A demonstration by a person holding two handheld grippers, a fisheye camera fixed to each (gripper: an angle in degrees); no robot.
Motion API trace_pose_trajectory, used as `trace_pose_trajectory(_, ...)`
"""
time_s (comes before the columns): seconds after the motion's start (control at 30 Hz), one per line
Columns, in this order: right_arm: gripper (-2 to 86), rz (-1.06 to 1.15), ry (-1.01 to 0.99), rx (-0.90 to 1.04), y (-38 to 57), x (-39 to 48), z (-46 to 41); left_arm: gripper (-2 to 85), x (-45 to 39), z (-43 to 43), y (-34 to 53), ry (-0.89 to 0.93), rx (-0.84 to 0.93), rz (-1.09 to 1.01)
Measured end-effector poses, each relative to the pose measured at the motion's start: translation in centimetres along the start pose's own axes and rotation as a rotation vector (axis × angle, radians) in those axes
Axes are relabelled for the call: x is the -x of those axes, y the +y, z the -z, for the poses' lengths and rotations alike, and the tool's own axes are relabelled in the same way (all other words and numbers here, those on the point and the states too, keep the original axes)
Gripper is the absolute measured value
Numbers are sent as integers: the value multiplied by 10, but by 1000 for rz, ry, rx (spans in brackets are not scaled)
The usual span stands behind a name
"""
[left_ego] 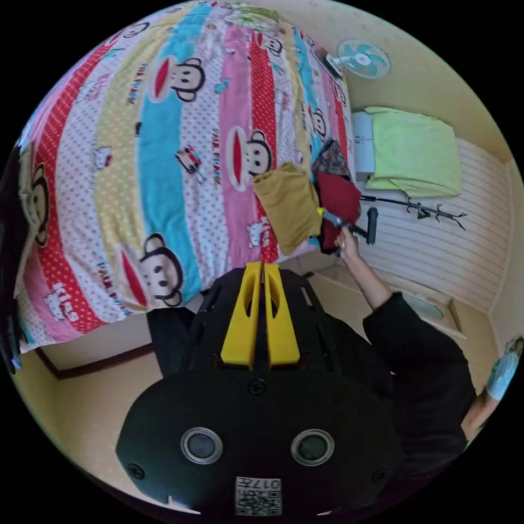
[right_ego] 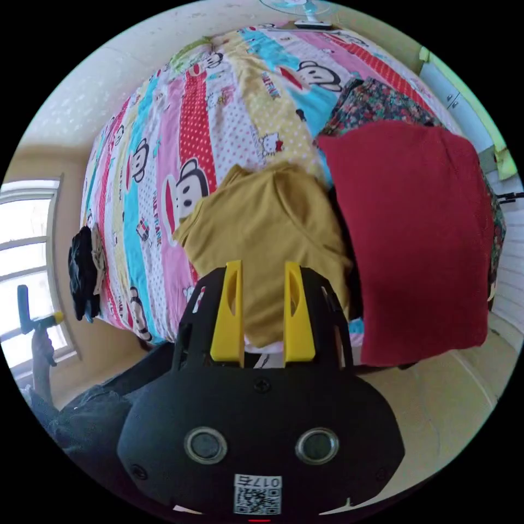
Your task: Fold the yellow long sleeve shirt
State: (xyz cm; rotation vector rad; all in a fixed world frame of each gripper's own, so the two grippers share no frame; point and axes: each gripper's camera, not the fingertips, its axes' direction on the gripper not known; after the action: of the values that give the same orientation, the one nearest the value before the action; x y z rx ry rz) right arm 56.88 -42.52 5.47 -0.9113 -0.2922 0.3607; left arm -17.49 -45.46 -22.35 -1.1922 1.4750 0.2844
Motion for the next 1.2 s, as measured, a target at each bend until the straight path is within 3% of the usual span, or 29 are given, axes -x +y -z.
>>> trace_pose_trajectory(0.13, 114, 45, 141, -6, -13, -16, -30, -9, -21, -62, 54, -45, 126, -41)
trace_pose_trajectory(0.17, 111, 47, 142, 62, -10, -21, -56, -9, -19, -72, 72, -103, 172, -22)
trace_pose_trajectory(0.23, 94, -17, 68, 12, 1, -26, -64, -9, -11, -76, 98, -176, 203, 26)
trace_pose_trajectory(0.33, 57, -117, -282, -119, 17, -22, -32, -7, 8, -58, 134, -211, 130, 155)
trace_pose_trajectory(0.4, 47, 101, -689, -182, 42, 28, -1, -4, 19, -45, 151, -129, 35, 235)
trace_pose_trajectory(0.5, 40, 510, -810, -41, 81, 138, 12, 18, 35, -30, 168, 54, -159, 316)
trace_pose_trajectory(0.53, 39, 589, -811, 9, 90, 160, 9, 46, 41, -29, 169, 104, -216, 341)
trace_pose_trajectory(0.6, 29, 947, -797, 277, 127, 232, -12, 75, 49, -35, 165, 161, -248, 373)
trace_pose_trajectory(0.67, 25, 1016, -789, 385, 133, 251, -23, 88, 55, -50, 155, 191, -244, 407)
trace_pose_trajectory(0.83, 47, 815, -749, 221, 53, 216, -2, 89, 53, -75, 126, 192, -226, 389)
trace_pose_trajectory(1.0, 87, 503, -373, 28, -72, 152, -1, 91, 63, -104, 71, 62, -144, 339)
trace_pose_trajectory(1.07, 99, 477, -280, 78, -98, 143, -22, 93, 76, -124, 43, -11, -111, 327)
trace_pose_trajectory(1.2, 90, 623, -208, 421, -83, 162, -98, 98, 101, -167, 14, -104, -32, 327)
